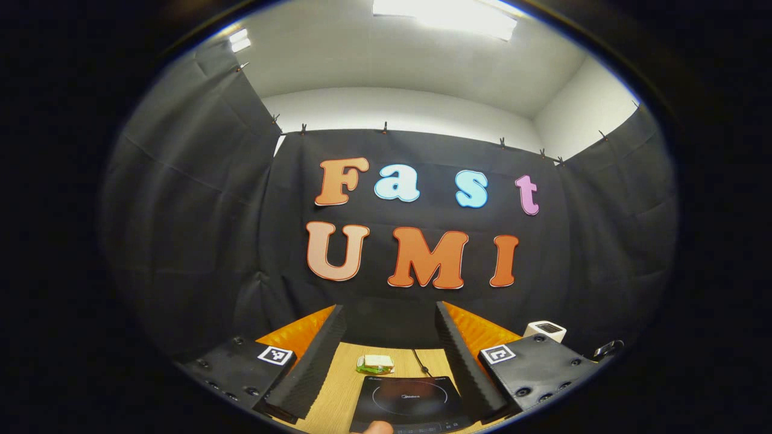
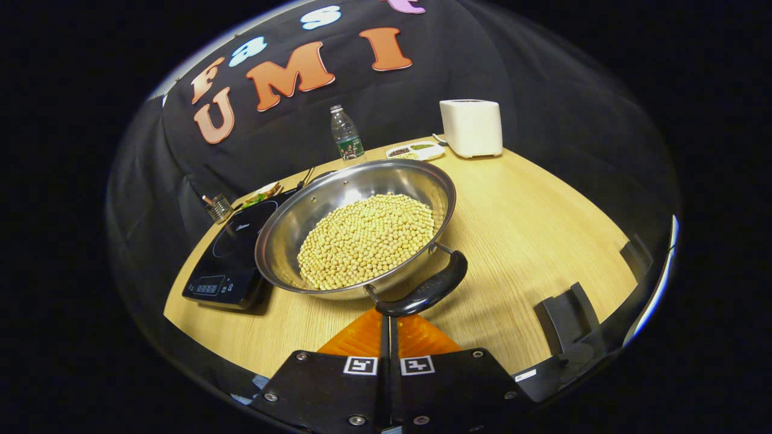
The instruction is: First push the handle of the pot to place it horizontally, then grasp the pot with both hands and set it on the induction cooktop.
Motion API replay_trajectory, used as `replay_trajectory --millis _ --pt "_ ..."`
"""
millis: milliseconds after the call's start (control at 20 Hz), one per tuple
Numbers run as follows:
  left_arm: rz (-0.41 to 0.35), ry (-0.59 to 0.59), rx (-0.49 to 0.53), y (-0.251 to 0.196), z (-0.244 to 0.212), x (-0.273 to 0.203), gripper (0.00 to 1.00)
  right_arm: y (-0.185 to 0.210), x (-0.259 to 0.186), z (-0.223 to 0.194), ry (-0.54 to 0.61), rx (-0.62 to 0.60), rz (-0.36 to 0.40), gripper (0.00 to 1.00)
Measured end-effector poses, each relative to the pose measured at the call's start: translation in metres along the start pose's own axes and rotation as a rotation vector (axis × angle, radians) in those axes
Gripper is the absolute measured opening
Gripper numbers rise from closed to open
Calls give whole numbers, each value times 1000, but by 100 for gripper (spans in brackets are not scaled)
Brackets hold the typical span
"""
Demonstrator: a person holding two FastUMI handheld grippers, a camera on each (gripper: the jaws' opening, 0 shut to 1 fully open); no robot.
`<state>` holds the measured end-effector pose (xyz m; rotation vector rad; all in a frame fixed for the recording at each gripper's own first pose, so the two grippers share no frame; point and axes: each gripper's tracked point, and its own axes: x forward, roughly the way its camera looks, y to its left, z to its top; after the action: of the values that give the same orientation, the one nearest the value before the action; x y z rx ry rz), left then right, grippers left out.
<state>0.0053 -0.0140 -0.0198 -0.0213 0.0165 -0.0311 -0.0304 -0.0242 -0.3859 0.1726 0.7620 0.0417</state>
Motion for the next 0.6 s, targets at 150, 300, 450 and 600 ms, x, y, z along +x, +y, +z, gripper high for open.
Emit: replay_trajectory --millis 150,300,450,600 --pt "-4 -9 12 -2 5 8 98 -12 5 8 -1 45 -21 0" --pt "-3 -32 28 -6 14 15 96 -24 11 17 4 85 -41 0" --pt "-26 -41 28 -18 16 22 98 -35 16 26 7 113 -58 0" --pt "-41 -24 23 -24 9 30 97 -43 20 32 17 134 -67 0"
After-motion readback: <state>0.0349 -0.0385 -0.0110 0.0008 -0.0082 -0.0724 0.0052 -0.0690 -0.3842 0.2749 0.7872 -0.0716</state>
